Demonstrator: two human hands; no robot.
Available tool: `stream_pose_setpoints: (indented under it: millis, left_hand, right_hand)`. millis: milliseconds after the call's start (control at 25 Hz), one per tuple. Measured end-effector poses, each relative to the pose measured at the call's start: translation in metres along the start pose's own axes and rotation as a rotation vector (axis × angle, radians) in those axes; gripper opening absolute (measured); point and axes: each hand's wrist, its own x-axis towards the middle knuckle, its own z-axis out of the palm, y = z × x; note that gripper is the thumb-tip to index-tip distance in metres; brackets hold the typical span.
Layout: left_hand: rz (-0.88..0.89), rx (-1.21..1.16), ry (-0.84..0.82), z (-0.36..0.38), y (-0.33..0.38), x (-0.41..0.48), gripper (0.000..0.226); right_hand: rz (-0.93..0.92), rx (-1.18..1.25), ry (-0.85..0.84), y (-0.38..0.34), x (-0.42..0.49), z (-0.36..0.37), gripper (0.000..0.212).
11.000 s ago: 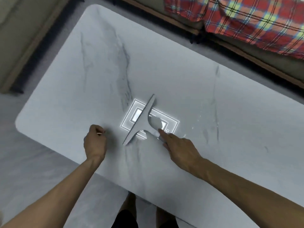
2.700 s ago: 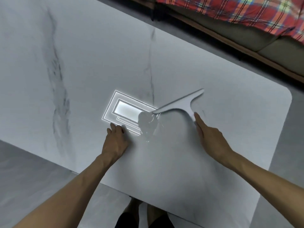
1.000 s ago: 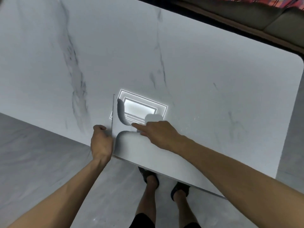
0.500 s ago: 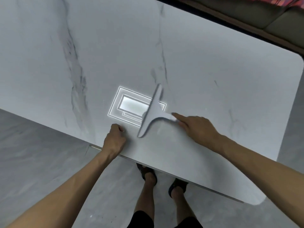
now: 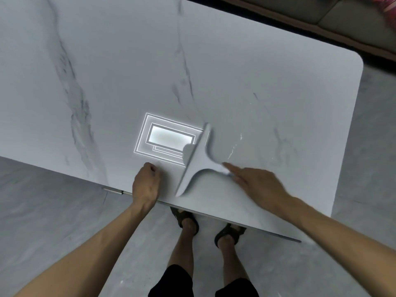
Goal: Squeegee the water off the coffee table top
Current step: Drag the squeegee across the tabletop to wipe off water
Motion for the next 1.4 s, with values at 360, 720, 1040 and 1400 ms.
stream_pose_setpoints:
  millis: [360,720,1040,1400]
  left_hand:
    - [0.093,0.153,-0.093,0.025,-0.014,-0.031,0.016]
    - [0.147,0.187,-0.180,0.081,0.041,-0.067,0.022]
    - [0.024,0.125,-0.044,0.101,0.037,-0.092,0.015]
    - [0.124,0.237,-0.192,0.150,0.079,-0.124,0.024]
  right_hand:
    - [-0.195,-0.166,-0.054,0.012,-0.019,0.054,0.048]
    - [-0.007,-0.205,-0.120,0.131,-0.108,-0.010,0.043]
    - [-0.437,-0.365,-0.164,0.069,-0.046,0.043,0.048]
    - [-0.123,-0.298,-0.066,0.243,-0.121,-0.029,0.046]
